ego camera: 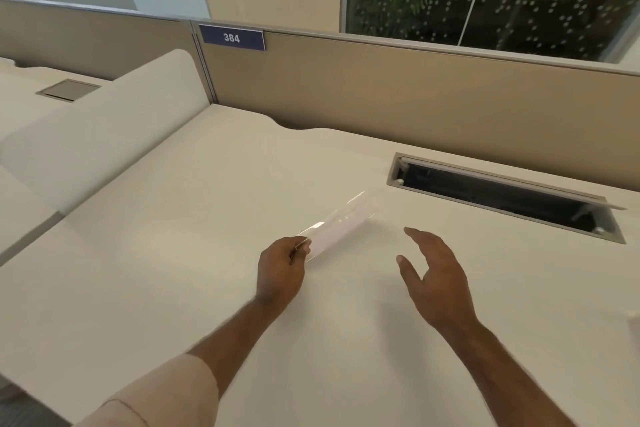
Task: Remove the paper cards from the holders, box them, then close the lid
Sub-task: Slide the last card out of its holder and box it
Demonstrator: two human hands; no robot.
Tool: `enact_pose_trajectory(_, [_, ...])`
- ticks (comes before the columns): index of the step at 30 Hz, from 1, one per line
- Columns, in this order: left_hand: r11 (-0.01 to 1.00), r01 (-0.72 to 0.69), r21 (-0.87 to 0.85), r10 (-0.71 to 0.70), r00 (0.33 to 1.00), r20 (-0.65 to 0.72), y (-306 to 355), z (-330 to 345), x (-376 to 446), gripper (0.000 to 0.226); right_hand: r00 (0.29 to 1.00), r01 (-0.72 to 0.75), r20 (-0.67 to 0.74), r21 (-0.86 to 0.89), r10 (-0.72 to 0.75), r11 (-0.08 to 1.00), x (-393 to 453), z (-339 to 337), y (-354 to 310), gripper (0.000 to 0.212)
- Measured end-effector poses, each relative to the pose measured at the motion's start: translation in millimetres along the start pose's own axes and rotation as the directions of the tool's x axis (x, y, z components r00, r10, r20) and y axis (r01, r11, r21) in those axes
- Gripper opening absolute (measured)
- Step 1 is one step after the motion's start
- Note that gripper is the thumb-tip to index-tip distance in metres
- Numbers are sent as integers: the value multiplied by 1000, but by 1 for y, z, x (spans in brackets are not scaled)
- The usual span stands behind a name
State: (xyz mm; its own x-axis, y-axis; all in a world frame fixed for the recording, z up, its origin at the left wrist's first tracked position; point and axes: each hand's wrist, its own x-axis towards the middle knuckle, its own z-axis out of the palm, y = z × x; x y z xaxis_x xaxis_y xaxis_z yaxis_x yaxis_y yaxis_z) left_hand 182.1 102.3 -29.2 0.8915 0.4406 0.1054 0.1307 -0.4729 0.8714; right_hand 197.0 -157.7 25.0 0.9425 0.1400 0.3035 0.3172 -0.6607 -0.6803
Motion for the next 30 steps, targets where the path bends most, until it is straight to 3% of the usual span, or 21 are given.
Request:
enact_pose_trajectory(3, [985, -153, 82, 151, 988, 32, 8, -9, -13, 13, 998, 0, -65, 22, 1, 1000, 2, -9, -9, 49])
enact_pose_trajectory(6, [951, -287, 112, 281, 958, 63, 17, -15, -28, 13, 994, -89, -63, 16, 90, 996, -1, -16, -15, 50])
enact_pose_trajectory(12, [882, -445, 155, 426, 894, 140, 32, -24, -52, 16, 990, -142, 7, -68, 143, 988, -19, -29, -8, 24])
enact_pose_trajectory(17, [856, -497, 141, 472, 864, 176, 37, -29, -63, 19, 998, -52, -38, -194, 45, 980, -42, -46, -4, 10])
enact_pose_trajectory(23, [890, -454, 42, 444, 883, 151, 45, -23, -76, 22, 990, 68, -95, -309, -102, 949, -63, -63, -8, 11])
enact_pose_trajectory(27, [920, -391, -33, 390, 902, 186, 50, -20, -81, 30, 991, 25, -116, -298, -63, 954, -72, -72, -4, 8])
enact_pose_trajectory(30, [901, -432, -32, 422, 861, 283, 50, -21, -83, 42, 992, -124, -42, -160, 119, 979, -75, -80, -2, 7])
